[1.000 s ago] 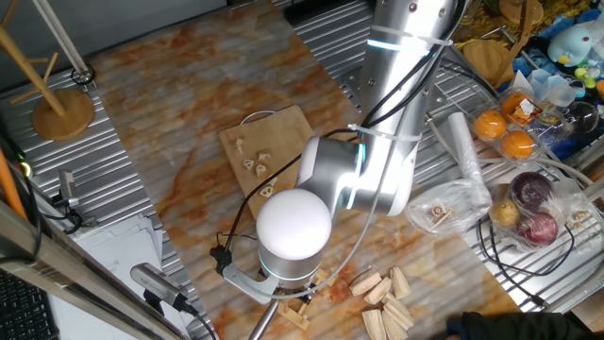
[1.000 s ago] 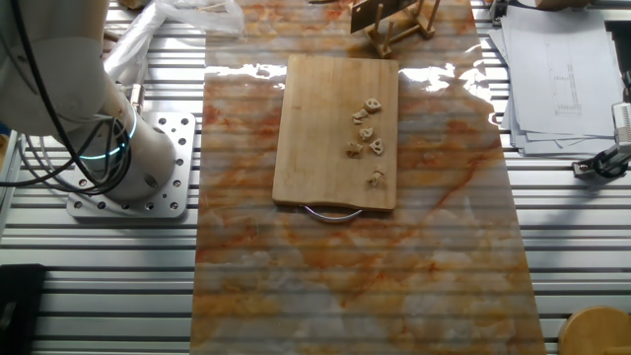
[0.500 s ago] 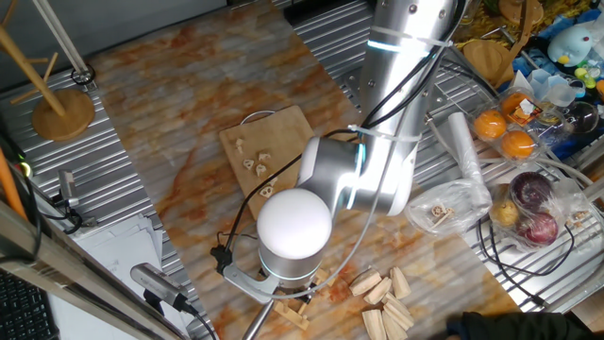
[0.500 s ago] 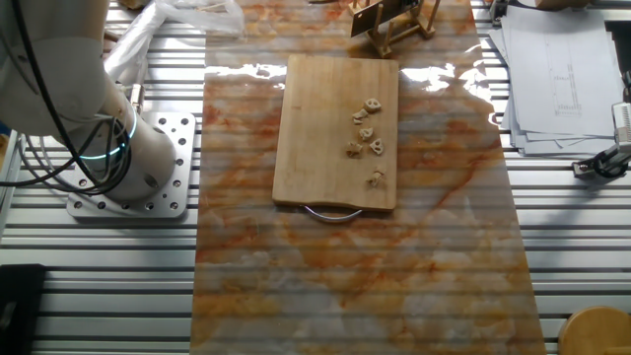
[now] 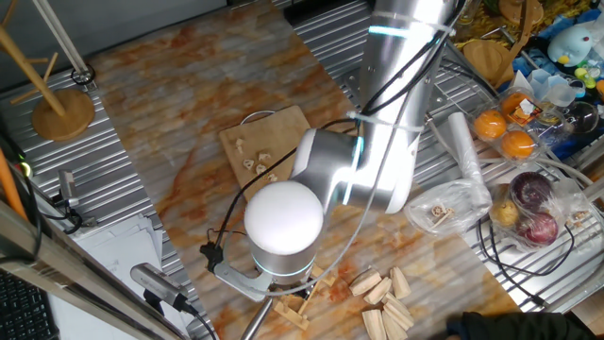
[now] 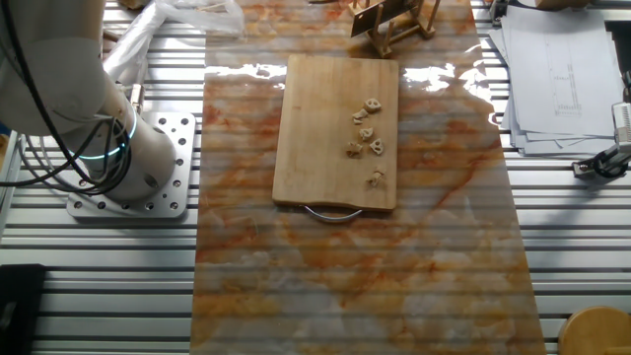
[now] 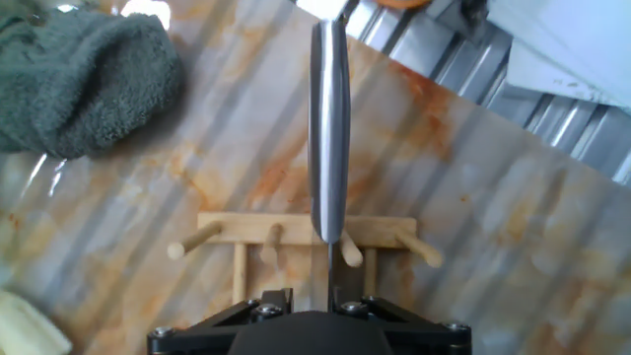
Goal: Slice the lotus root
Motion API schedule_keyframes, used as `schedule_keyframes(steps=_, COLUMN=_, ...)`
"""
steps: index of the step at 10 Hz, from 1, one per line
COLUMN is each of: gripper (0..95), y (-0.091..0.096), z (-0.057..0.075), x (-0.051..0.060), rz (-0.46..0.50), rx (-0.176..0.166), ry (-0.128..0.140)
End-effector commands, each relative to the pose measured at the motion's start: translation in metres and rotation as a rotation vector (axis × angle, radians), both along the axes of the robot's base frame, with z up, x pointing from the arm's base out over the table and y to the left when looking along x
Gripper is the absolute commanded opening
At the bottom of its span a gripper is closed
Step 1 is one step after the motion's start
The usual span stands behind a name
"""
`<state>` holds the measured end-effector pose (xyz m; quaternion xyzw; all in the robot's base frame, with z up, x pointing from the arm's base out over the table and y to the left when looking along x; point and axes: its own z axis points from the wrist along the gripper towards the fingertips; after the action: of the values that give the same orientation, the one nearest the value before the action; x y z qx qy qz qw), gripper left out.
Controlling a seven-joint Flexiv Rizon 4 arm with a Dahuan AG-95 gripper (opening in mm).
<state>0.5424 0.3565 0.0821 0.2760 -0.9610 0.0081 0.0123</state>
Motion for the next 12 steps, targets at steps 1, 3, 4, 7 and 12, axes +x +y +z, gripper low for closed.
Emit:
schedule_keyframes(steps=1, gripper=19.0, y=-0.004, z=0.013, x=-0.001, rz=0.009, rx=0.003, ry=0.010)
schedule_keyframes(steps=3, gripper=19.0, y=-0.014, z=0.036, x=-0.005, rz=0.013, rx=0.004, ry=0.033)
schedule_keyframes(steps=4, gripper=19.0, y=-0.019, z=0.048, x=-0.010, rz=-0.002, rx=0.000, ry=0.038)
schedule_keyframes(steps=7, gripper=0.0, y=-0.034, z=0.080, x=-0.038, rz=-0.096, rx=-0.002, ry=0.049)
schedule_keyframes(steps=12, gripper=0.0, y=-0.089, z=0.111, x=-0.092, rz=-0.232, rx=0.047, ry=0.075)
